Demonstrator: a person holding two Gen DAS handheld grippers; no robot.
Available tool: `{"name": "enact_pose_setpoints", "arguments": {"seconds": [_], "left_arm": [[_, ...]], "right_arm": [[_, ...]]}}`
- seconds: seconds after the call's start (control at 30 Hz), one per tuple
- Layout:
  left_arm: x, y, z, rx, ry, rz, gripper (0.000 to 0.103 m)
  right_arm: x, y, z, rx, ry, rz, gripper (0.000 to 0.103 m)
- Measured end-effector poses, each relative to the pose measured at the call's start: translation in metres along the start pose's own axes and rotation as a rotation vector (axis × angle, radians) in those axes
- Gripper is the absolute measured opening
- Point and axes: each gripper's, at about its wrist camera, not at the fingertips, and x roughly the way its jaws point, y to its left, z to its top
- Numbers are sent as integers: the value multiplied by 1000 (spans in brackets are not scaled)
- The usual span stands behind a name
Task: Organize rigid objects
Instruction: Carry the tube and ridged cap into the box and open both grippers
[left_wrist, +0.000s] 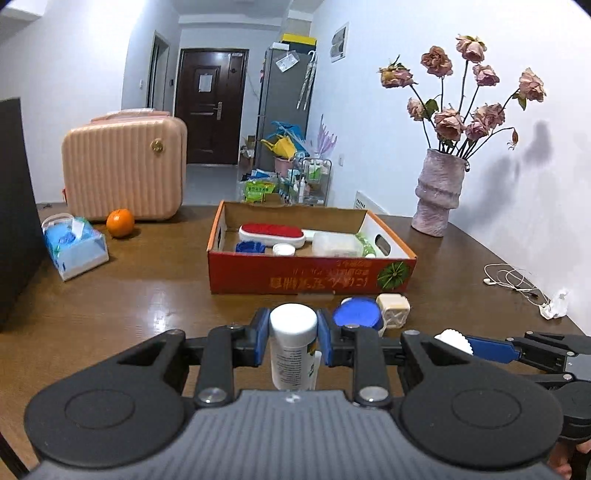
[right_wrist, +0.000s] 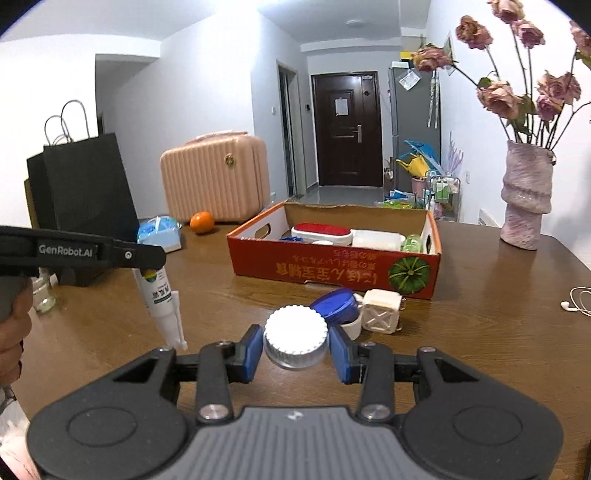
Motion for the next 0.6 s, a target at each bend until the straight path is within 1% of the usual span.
{"name": "enact_pose_setpoints", "arguments": {"seconds": [0.1, 0.2, 0.27, 0.37, 0.47, 0.53, 0.6], "left_arm": [[5, -5, 9, 20, -17, 1, 27], [18, -7, 33, 51, -44, -10, 27], [35, -6, 54, 72, -53, -13, 27], [62, -1, 82, 68, -40, -22, 27], [92, 4, 106, 65, -21, -49, 27], [117, 9, 120, 62, 13, -66, 27], [145, 16, 132, 45, 43, -49, 27]], "right_arm": [[4, -4, 7, 3, -17, -4, 39], [15, -12, 23, -16, -44, -12, 39], [27, -18, 38, -16, -60, -16, 39], [52, -28, 61, -25, -65, -15, 39], [86, -34, 86, -34, -51, 11, 39], [111, -36, 101, -38, -40, 20, 39], [139, -40, 116, -51, -31, 14, 39]]}}
